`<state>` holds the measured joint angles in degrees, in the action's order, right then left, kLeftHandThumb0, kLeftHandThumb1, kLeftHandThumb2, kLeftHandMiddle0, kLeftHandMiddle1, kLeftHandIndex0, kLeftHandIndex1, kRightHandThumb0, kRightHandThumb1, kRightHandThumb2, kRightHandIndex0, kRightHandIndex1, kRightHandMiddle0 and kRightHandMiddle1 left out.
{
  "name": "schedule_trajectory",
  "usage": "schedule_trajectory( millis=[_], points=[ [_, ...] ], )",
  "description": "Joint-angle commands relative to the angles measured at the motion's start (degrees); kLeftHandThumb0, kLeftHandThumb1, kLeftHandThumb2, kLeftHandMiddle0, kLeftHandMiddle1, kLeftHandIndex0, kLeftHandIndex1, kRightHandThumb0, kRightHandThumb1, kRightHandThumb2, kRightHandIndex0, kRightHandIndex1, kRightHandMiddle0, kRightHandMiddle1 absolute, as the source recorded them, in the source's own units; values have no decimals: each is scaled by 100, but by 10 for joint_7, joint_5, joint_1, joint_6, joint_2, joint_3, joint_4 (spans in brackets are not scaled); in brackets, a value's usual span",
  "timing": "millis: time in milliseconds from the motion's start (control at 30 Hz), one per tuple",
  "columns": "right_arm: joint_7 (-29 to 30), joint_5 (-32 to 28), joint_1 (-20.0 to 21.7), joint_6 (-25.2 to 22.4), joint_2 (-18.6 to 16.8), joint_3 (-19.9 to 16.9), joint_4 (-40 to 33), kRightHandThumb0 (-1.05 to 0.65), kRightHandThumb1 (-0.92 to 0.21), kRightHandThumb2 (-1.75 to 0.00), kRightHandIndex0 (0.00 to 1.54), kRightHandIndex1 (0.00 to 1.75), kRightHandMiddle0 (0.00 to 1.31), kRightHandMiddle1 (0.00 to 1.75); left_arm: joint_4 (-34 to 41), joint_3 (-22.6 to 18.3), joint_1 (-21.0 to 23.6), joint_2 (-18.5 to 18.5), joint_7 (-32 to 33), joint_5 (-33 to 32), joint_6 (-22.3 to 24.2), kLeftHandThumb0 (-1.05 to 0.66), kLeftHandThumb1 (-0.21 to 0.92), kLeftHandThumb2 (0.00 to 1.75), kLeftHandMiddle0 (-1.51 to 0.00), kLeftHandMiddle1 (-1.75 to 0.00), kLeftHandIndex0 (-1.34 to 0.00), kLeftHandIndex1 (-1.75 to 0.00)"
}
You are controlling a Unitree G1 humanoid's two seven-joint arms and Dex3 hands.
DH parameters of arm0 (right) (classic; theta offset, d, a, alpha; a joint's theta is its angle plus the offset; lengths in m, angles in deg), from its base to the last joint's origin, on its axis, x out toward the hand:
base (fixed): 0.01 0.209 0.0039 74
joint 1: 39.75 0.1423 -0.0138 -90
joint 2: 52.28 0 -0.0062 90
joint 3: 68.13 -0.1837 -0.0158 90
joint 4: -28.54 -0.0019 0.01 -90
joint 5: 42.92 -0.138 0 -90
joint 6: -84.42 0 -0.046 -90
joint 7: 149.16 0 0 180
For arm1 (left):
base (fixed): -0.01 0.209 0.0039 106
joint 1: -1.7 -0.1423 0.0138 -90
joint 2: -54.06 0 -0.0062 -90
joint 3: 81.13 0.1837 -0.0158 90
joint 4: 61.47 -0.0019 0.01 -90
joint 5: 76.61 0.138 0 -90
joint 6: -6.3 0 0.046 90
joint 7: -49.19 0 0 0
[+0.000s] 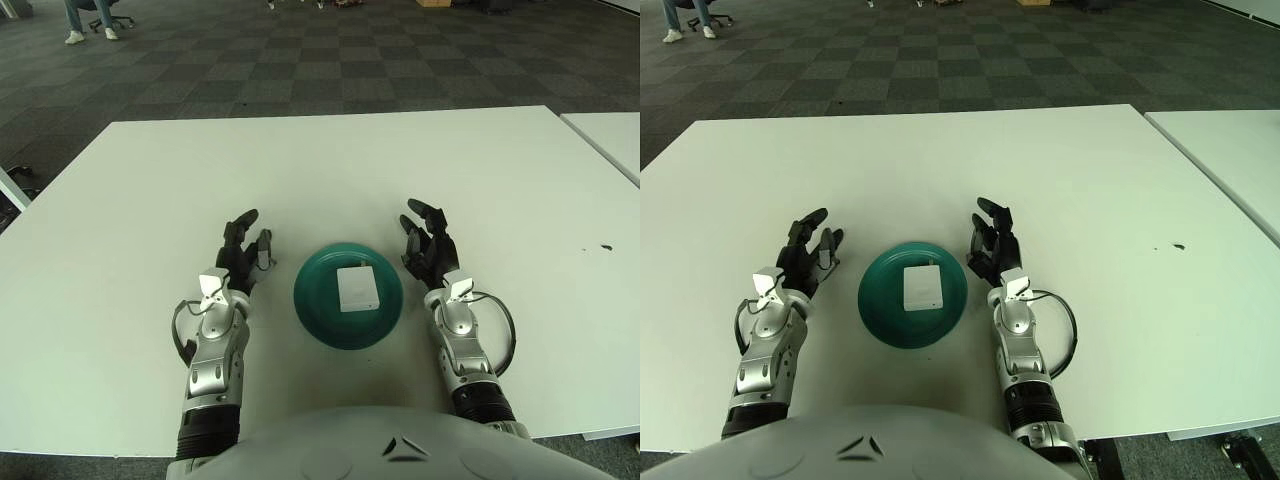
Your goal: Put the charger into the plate.
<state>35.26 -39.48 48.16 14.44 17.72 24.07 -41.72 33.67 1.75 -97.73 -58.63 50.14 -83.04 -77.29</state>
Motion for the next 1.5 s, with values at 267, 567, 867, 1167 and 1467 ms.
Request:
schedule_trajectory(
  millis=[267, 567, 867, 1167, 1467],
  points=[
    [-8, -12, -67, -61, -9, 0, 66, -68, -92, -89, 45, 2, 0, 78, -33, 7, -17, 9, -3, -1, -25, -84, 92, 96, -54, -7, -18, -90],
    [-13, -15, -68, -55, -5, -6, 68, -68, -92, -88, 47, 2, 0, 79, -66, 17, -21, 20, 4, 25, -62, -87, 92, 100, -50, -4, -14, -86],
    [-14, -10, -67, -54, 0, -8, 68, -67, -92, -88, 49, 3, 0, 81, -60, 29, -40, 24, -8, 18, -60, -89, 92, 95, -48, -2, -8, -84],
    [-18, -11, -66, -54, 4, -9, 69, -68, -92, -89, 47, 2, 0, 79, -51, 67, -68, 13, 9, 48, -64, -89, 92, 96, -51, -3, -9, -84],
    [-20, -15, -68, -52, 5, -15, 70, -67, -92, -89, 47, 1, 0, 79, -91, 84, -72, 2, 4, 49, -108, -86, 92, 96, -53, -3, -12, -83]
  ],
)
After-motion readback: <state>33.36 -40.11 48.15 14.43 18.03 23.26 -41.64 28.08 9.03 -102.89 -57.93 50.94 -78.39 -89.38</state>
